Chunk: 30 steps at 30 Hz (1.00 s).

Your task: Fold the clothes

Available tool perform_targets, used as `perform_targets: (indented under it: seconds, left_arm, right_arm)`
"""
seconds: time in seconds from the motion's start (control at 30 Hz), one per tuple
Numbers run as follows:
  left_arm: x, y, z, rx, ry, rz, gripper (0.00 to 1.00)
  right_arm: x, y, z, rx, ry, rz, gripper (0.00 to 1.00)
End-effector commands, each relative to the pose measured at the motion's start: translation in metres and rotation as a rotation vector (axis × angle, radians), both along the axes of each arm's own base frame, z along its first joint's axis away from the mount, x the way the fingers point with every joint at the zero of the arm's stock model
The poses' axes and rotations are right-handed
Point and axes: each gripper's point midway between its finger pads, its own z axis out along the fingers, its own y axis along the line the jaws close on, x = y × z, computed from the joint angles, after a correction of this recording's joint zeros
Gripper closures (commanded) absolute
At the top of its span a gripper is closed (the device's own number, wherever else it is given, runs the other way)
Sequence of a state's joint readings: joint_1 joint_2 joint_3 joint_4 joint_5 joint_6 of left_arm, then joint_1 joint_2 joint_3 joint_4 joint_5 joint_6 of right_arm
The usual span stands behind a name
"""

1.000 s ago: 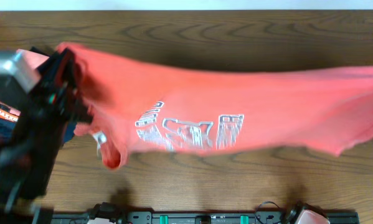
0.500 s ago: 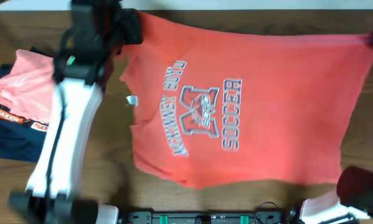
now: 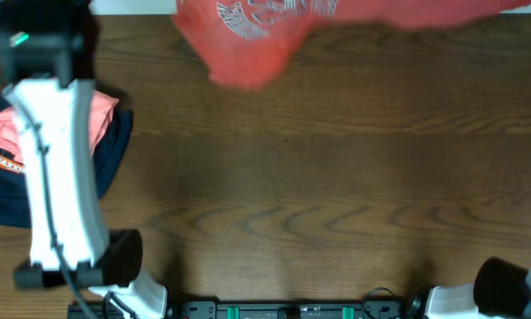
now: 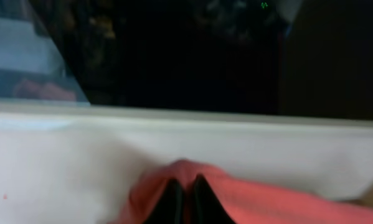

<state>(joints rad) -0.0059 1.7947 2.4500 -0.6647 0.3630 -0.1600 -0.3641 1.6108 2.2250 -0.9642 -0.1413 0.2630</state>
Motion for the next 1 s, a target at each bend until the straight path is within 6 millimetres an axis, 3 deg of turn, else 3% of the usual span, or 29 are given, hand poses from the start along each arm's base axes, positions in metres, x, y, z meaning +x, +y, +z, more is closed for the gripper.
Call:
perform_targets:
  seconds: [0.0, 0.1, 0.33, 0.47, 0.57, 0.77, 0.97]
  left_arm:
    - [-0.013, -0.007, -0.020, -0.011, 0.106, -0.062, 0.94]
    - [-0.021, -0.007, -0.073, 0.010, 0.312, -0.067, 0.94]
    - [-0.056, -0.003, -0.209, 0.030, 0.837, -0.057, 0.94]
    - [-0.095, -0.006, -0.283, 0.027, 1.148, -0.074, 0.94]
    - [-0.135, -0.014, -0.330, 0.045, 1.373, -0.116, 0.94]
    - [-0.212, -0.032, -0.393, 0.147, 1.690, -0.250, 0.94]
    - [-0.266, -0.034, -0.429, 0.172, 1.819, -0.272, 0.94]
  right_arm:
    - [-0.014, -0.037, -0.022, -0.052, 0.109, -0.182, 0.99]
    - [-0.023, -0.046, -0.060, -0.077, 0.279, -0.219, 0.99]
    - [-0.049, -0.047, -0.187, 0.004, 0.784, -0.205, 0.99]
    - [-0.078, -0.046, -0.253, 0.050, 1.051, -0.225, 0.99]
    - [-0.103, -0.049, -0.285, 0.061, 1.185, -0.287, 0.99]
    - [-0.150, -0.049, -0.333, 0.130, 1.377, -0.365, 0.99]
    - [-0.194, -0.051, -0.362, 0.220, 1.498, -0.438, 0.99]
